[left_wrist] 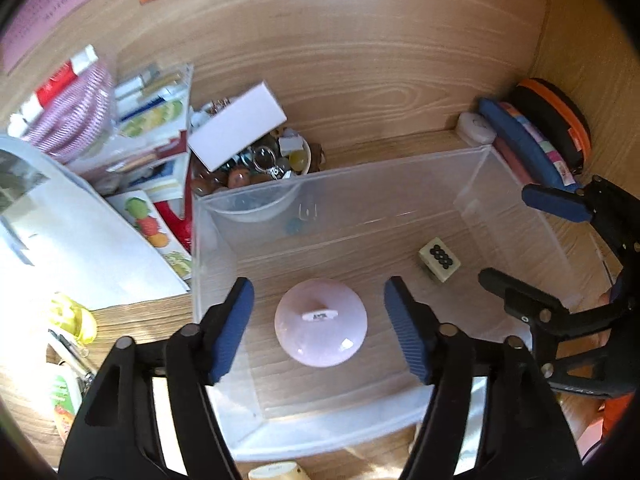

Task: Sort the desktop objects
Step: 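Move left tool to yellow lotion bottle while right tool moves to blue Max box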

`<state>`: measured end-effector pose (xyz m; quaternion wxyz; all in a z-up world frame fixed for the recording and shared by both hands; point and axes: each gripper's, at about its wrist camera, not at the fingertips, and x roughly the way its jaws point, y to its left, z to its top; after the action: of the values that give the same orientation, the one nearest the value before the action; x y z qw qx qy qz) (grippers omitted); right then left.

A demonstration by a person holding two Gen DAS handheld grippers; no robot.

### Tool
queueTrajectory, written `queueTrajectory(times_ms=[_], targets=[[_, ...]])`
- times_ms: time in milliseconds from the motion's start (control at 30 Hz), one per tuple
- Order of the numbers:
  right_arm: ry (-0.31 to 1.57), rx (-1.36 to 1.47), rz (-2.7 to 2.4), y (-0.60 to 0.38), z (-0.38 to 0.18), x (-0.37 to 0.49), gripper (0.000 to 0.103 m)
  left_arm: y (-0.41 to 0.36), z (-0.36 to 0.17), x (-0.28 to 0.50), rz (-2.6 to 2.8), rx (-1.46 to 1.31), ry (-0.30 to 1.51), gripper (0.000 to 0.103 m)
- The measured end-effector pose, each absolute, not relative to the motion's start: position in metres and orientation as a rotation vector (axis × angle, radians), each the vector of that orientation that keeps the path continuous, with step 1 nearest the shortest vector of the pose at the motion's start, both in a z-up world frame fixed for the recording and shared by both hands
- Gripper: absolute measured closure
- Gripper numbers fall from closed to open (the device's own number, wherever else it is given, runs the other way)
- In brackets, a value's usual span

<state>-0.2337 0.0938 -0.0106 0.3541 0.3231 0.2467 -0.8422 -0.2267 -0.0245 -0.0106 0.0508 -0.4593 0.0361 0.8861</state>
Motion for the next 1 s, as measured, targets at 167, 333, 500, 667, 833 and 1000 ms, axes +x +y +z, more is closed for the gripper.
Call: queueTrajectory(times_ms=[167,333,500,667,833,1000], targets=[[0.648,0.782,-2.203,0.106,0.001,-0.215,0.029,-0.023,0.005,-0.206,2.744,-1.340,0.126,0.014],[0.644,0.751,-2.217,0.119,0.011,-0.197,0.026,-0.024,0.019,-0.180,2.778,-1.286,0.114,0.010],[0.591,0.741,-2.222,0.136,0.021,-0.181,0.023,-0.032,0.032,-0.152,2.813,-1.222,0.073,0.009],[0.535,0.731,-2.234,0.152,0.028,-0.166,0.021,-0.041,0.036,-0.124,2.830,-1.177,0.024,0.006],[0.486,0.743,-2.238,0.165,0.028,-0.154,0.020,-0.050,0.030,-0.098,2.873,-1.153,0.036,0.006],[0.466,0.758,-2.239,0.171,0.022,-0.145,0.020,-0.065,0.015,-0.083,2.869,-1.195,-0.003,0.006]])
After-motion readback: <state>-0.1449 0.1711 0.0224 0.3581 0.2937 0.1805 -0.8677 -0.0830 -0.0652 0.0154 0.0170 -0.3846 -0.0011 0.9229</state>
